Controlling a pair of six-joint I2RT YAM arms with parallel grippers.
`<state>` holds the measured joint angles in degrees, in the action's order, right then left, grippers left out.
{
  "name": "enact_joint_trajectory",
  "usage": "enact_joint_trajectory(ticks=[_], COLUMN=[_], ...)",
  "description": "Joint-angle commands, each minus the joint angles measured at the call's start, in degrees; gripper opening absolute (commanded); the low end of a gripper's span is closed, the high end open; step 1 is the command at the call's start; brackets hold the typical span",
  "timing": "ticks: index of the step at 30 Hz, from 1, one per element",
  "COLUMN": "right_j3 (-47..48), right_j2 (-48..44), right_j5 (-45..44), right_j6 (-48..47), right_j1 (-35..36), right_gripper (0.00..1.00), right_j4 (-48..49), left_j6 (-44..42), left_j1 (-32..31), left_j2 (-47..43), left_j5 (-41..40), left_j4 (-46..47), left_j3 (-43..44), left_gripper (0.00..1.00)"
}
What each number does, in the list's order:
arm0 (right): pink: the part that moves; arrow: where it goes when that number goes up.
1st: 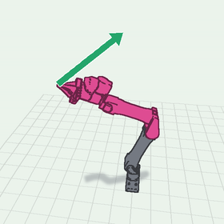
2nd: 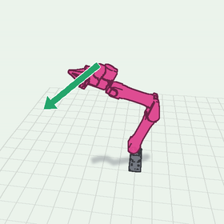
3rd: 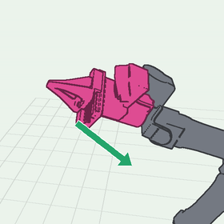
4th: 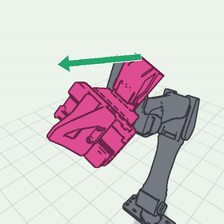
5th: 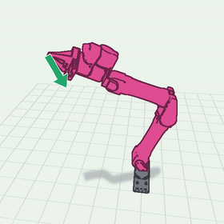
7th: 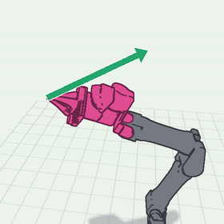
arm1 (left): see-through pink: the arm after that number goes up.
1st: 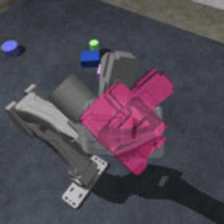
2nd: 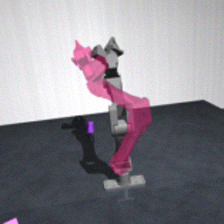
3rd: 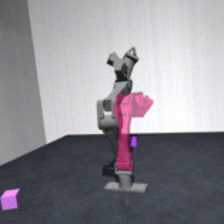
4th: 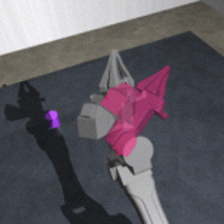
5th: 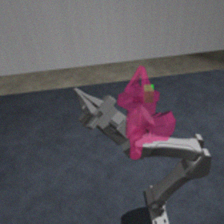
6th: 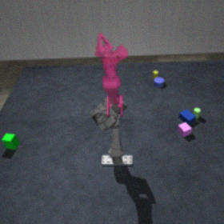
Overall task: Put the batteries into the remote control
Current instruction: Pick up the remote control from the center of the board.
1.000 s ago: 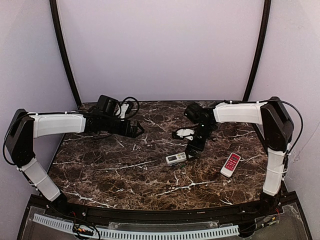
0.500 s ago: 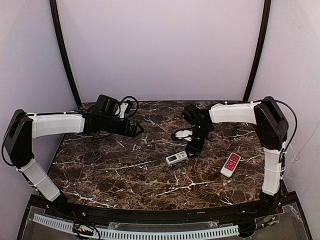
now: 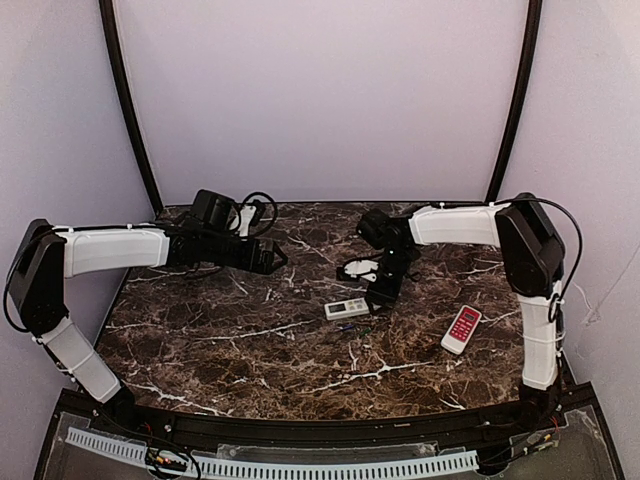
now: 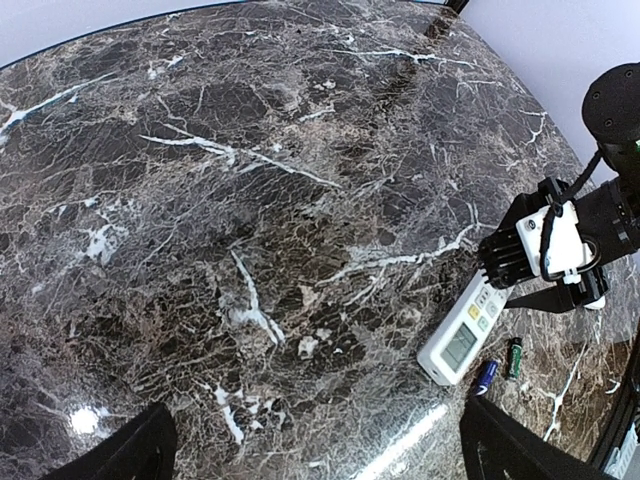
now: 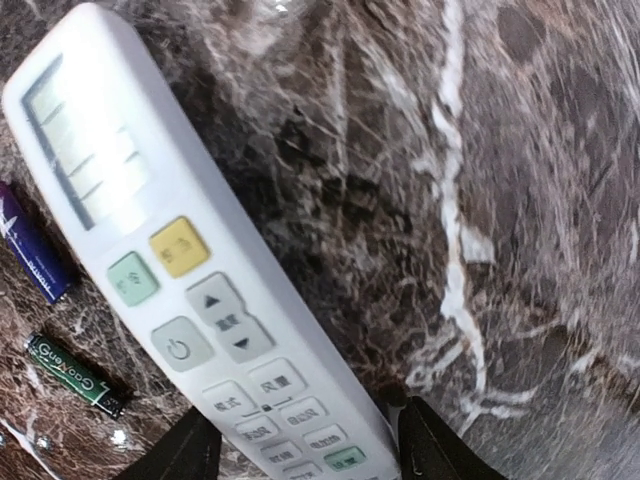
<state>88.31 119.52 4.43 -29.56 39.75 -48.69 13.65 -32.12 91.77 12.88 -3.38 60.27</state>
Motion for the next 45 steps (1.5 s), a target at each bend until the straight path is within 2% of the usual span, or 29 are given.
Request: enact_joint_trajectory(ticks=[1, 6, 13, 19, 25, 27, 32, 38, 45], right_j3=[3.79, 7.07, 13.28, 16.12, 20.95, 21.71, 22.55, 21.42, 12.95], right_j2=[2.98, 5.26, 9.71, 11.86, 14.84, 15.66, 13.42, 2.23, -11.32], right_j5=[1.09, 1.38, 3.34, 5.57, 6.88, 7.57, 11.14, 23.9, 42.7], right_j6=[-0.26, -1.09, -1.14, -0.76, -1.18, -1.25, -0.36, 3.27, 16.08], right_j1=[1.06, 1.39, 1.47, 1.59, 2.55, 2.57, 1.73, -0.69, -2.84], right_gripper=[0.53, 0.42, 0.47, 0.44, 0.42, 0.36, 0.06, 0.04, 0.05], right_j4=[-1.18, -2.4, -4.15, -4.55, -6.77, -6.94, -5.41, 4.52, 28.01], left_j6=[-0.77, -0.82, -0.11, 0.71, 3.13, 3.84, 5.43, 6.31, 4.98], left_j1=[-0.3, -0.31, -0.27, 0.51, 2.41, 3.28, 5.23, 5.57, 4.75], left_j2=[-1.42, -1.45, -1.53, -2.39, -3.22, -3.56, -6.17, -10.26, -15.0], left_j5=[-0.28, -0.61, -0.51, -1.1, 1.6, 2.56, 3.79, 4.08, 11.3], left_j4=[0.39, 0.13, 0.82, 0.3, 2.18, 2.67, 7.23, 14.75, 26.86], left_j3=[-0.62, -0.74, -0.84, -1.04, -2.64, -3.14, -6.36, -10.35, -13.81], left_gripper=[1.0, 1.0, 1.0, 1.0, 1.0, 1.0, 1.0, 1.0, 1.0])
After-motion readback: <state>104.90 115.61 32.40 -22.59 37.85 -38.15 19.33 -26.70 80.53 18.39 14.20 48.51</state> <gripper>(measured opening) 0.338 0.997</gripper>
